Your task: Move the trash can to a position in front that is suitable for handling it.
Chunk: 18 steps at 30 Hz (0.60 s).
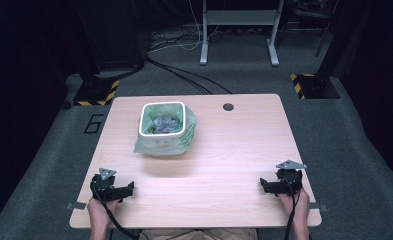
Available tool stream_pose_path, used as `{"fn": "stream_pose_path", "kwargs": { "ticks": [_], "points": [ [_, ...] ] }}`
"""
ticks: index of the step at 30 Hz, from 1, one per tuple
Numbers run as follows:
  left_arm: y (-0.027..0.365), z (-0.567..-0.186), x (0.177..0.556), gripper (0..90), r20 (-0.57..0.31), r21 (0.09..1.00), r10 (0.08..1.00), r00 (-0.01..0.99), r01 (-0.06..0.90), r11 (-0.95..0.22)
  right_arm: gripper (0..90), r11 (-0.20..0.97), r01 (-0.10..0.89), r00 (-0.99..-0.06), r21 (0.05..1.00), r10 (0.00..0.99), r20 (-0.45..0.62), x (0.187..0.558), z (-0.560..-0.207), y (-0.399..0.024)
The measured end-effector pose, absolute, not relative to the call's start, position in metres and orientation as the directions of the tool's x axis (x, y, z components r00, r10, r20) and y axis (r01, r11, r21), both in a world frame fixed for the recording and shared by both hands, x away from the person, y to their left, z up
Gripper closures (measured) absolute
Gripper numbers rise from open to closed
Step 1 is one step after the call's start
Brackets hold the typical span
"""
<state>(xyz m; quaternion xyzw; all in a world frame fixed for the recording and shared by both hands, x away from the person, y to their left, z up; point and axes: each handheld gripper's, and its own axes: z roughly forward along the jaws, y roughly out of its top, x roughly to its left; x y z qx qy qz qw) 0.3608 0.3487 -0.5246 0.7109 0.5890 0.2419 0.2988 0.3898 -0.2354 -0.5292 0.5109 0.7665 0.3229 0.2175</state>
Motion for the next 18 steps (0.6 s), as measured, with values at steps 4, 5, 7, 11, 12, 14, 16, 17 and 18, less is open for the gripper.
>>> {"fn": "stream_pose_path", "kwargs": {
  "ticks": [4, 5, 7, 11, 12, 14, 16, 17, 18],
  "points": [
    [0.347, -0.520, 0.363, 0.9, -0.010, 0.713, 0.979, 0.201, 0.689, -0.134, 0.3, 0.270, 0.643, -0.383, 0.717, 0.924, -0.004, 0.390, -0.529, -0.235],
    [0.347, -0.519, 0.364, 1.0, -0.013, 0.715, 0.979, 0.201, 0.687, -0.131, 0.3, 0.270, 0.643, -0.383, 0.717, 0.924, -0.004, 0.390, -0.529, -0.235],
    [0.347, -0.518, 0.364, 0.9, -0.016, 0.715, 0.979, 0.204, 0.687, -0.132, 0.3, 0.270, 0.643, -0.383, 0.717, 0.924, -0.004, 0.390, -0.529, -0.235],
    [0.347, -0.514, 0.366, 1.0, -0.027, 0.715, 0.977, 0.212, 0.687, -0.130, 0.3, 0.270, 0.643, -0.384, 0.717, 0.924, -0.005, 0.390, -0.529, -0.235],
    [0.347, -0.513, 0.367, 1.0, -0.028, 0.713, 0.976, 0.215, 0.688, -0.131, 0.3, 0.270, 0.643, -0.383, 0.717, 0.924, -0.004, 0.390, -0.529, -0.235],
    [0.346, -0.511, 0.368, 1.0, -0.025, 0.709, 0.974, 0.224, 0.691, -0.140, 0.3, 0.269, 0.643, -0.382, 0.717, 0.924, -0.004, 0.390, -0.529, -0.235],
    [0.345, -0.509, 0.370, 1.0, -0.026, 0.711, 0.973, 0.229, 0.689, -0.143, 0.3, 0.267, 0.644, -0.380, 0.717, 0.925, -0.003, 0.390, -0.529, -0.235],
    [0.345, -0.509, 0.370, 1.0, -0.026, 0.711, 0.973, 0.229, 0.689, -0.143, 0.3, 0.267, 0.644, -0.380, 0.717, 0.925, -0.003, 0.390, -0.529, -0.235],
    [0.345, -0.509, 0.371, 1.0, -0.027, 0.711, 0.972, 0.232, 0.688, -0.144, 0.3, 0.267, 0.644, -0.380, 0.717, 0.925, -0.003, 0.390, -0.529, -0.235]
  ]
}}
